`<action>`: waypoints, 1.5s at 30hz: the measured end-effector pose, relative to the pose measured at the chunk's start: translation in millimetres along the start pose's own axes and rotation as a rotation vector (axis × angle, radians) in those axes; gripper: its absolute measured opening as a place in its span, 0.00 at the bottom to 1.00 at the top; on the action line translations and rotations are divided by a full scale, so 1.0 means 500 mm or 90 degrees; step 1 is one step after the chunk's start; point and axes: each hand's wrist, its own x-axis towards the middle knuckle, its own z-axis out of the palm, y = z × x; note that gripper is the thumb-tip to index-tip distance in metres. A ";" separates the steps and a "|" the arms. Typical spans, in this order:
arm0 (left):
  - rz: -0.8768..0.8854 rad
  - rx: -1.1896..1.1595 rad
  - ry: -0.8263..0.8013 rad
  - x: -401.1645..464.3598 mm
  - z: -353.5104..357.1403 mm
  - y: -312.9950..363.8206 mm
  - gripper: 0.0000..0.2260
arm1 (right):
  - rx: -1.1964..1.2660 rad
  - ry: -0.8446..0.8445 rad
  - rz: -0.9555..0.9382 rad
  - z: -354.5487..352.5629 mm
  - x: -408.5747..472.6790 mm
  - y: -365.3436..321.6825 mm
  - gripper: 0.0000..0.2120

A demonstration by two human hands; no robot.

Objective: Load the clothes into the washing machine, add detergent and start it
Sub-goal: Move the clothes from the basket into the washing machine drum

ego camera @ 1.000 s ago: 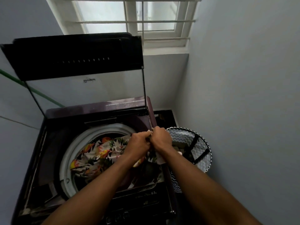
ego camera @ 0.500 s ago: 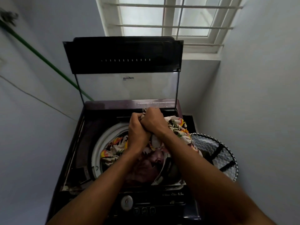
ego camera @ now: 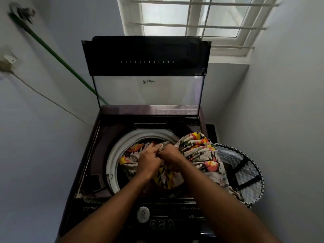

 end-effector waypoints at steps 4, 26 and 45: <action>0.095 0.030 -0.003 0.022 0.033 0.048 0.25 | -0.095 0.158 -0.014 -0.075 0.003 0.023 0.09; 0.214 0.152 -0.182 0.052 0.228 0.143 0.39 | 0.037 0.238 0.212 -0.173 -0.003 0.249 0.28; 0.104 -0.069 -0.078 0.065 0.174 0.127 0.21 | -0.165 0.251 -0.007 -0.212 -0.043 0.123 0.09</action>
